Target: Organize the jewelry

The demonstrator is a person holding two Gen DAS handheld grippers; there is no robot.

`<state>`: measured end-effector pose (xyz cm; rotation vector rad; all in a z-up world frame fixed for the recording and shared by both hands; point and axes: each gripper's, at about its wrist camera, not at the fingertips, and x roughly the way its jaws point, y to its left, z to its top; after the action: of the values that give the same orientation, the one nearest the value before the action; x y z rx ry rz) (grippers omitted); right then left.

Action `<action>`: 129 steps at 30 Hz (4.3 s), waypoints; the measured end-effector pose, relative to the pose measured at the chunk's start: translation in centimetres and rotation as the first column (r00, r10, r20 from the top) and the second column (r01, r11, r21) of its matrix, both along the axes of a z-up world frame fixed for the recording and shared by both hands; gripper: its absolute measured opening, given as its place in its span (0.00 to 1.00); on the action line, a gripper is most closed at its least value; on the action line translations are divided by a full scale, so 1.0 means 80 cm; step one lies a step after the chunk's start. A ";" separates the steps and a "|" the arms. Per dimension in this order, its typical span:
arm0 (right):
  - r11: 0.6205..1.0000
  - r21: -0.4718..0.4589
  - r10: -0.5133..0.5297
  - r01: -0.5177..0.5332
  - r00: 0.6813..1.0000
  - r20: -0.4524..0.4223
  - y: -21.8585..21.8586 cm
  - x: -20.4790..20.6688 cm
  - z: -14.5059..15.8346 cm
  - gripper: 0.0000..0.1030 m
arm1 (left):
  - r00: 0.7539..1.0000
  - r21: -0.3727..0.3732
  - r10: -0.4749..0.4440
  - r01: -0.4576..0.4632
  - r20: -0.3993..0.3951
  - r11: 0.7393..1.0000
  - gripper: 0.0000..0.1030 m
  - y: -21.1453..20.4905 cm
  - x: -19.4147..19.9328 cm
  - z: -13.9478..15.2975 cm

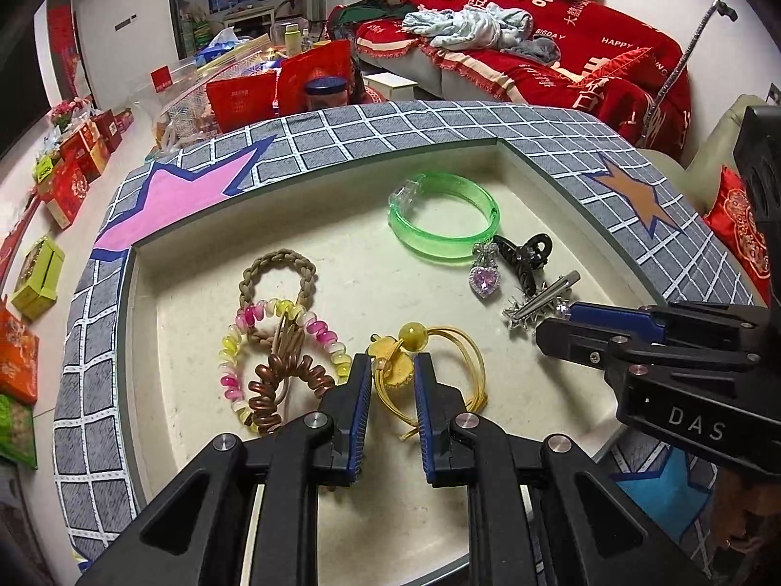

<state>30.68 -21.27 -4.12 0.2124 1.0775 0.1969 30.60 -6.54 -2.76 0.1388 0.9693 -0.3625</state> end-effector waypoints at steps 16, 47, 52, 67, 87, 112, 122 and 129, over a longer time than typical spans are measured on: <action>0.997 0.047 -0.066 0.060 0.988 0.138 -0.015 -0.038 0.039 0.59 | 0.977 -0.023 0.110 -0.108 0.183 0.994 0.34 0.028 -0.037 0.043; 0.987 -0.135 -0.029 0.082 0.936 0.352 0.007 -0.098 0.040 1.00 | 0.894 -0.028 0.360 -0.366 0.266 0.930 1.00 0.070 -0.112 0.035; 0.987 -0.140 -0.023 0.077 0.935 0.354 0.011 -0.099 0.041 1.00 | 0.899 -0.024 0.359 -0.365 0.251 0.931 1.00 0.068 -0.116 0.029; 0.987 -0.139 -0.023 0.077 0.935 0.353 0.012 -0.101 0.041 1.00 | 0.888 -0.027 0.386 -0.392 0.251 0.919 1.00 0.073 -0.120 0.030; 0.987 -0.139 -0.025 0.079 0.935 0.354 0.013 -0.102 0.042 1.00 | 0.888 -0.025 0.386 -0.393 0.248 0.919 1.00 0.073 -0.121 0.029; 0.987 -0.141 -0.024 0.079 0.934 0.358 0.014 -0.103 0.045 1.00 | 0.887 -0.025 0.391 -0.398 0.247 0.917 1.00 0.075 -0.123 0.030; 0.987 -0.139 -0.025 0.080 0.933 0.358 0.014 -0.103 0.045 1.00 | 0.888 -0.023 0.389 -0.396 0.245 0.918 1.00 0.076 -0.123 0.031; 0.987 -0.141 -0.024 0.079 0.933 0.358 0.014 -0.103 0.045 1.00 | 0.886 -0.027 0.398 -0.404 0.239 0.915 1.00 0.080 -0.123 0.032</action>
<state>22.44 -20.15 -0.53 0.0616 0.7204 0.0987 20.79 -0.17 -0.23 -0.0003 0.7377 0.0495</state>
